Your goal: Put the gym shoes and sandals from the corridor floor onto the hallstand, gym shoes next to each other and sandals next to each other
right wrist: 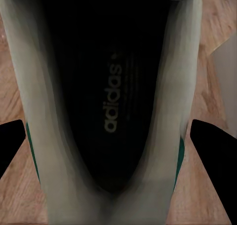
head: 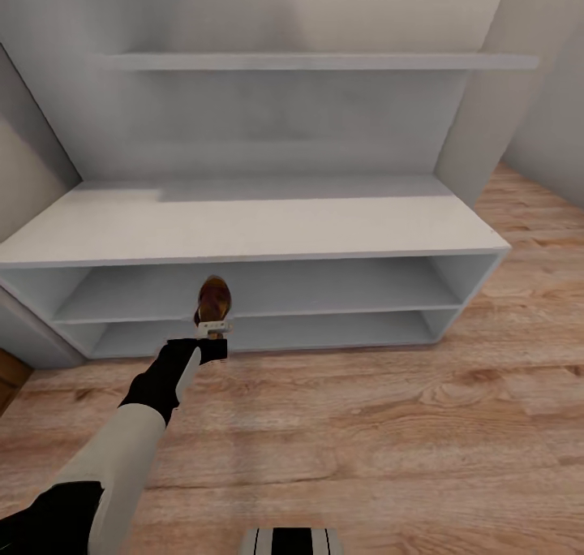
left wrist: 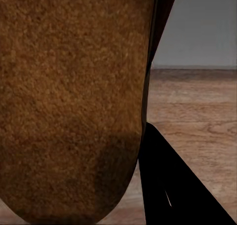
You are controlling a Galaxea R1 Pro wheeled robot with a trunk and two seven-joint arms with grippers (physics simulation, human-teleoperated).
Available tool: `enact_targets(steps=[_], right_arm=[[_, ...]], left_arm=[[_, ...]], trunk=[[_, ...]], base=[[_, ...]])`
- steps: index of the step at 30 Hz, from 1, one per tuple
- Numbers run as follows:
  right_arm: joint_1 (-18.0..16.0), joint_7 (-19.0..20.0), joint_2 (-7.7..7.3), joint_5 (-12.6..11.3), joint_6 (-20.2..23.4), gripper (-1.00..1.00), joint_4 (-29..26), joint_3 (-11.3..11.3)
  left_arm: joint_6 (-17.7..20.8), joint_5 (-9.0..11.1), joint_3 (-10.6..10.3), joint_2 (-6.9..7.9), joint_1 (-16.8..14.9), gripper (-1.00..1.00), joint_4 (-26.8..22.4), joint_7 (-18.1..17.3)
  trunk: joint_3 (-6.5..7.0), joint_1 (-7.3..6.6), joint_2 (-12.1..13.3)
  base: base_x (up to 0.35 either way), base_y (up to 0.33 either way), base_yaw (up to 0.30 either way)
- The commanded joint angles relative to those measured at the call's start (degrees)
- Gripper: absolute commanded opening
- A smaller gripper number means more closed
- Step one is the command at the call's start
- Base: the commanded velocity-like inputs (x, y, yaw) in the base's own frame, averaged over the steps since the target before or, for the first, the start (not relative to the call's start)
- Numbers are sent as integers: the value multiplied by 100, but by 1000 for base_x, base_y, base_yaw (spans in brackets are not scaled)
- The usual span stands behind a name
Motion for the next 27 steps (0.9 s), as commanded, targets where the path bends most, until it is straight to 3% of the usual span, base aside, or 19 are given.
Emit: enact_targets(steps=[1,10,17,27], right_arm=[[-4,2,-2,31,30,-100,-8,-1],[-2,5,-2,31,44,-100,-8,4],[-2,2,-2,31,48,-100,-4,3],[-2,4,-3,31,48,-100,1,0]], left_arm=[[31,-23,28,-6,-2,-100,-8,-30],[32,-23,28,-7,-2,-100,-8,-30],[31,-22,28,-9,-2,-100,-15,-30],[31,-23,28,-9,-2,-100,-13,-30]], trunk=[[-5,2,-2],[-5,2,-2],[-5,2,-2],[-5,2,-2]], base=[[302,189,0],[254,176,0],[87,16,0],[317,1,0]])
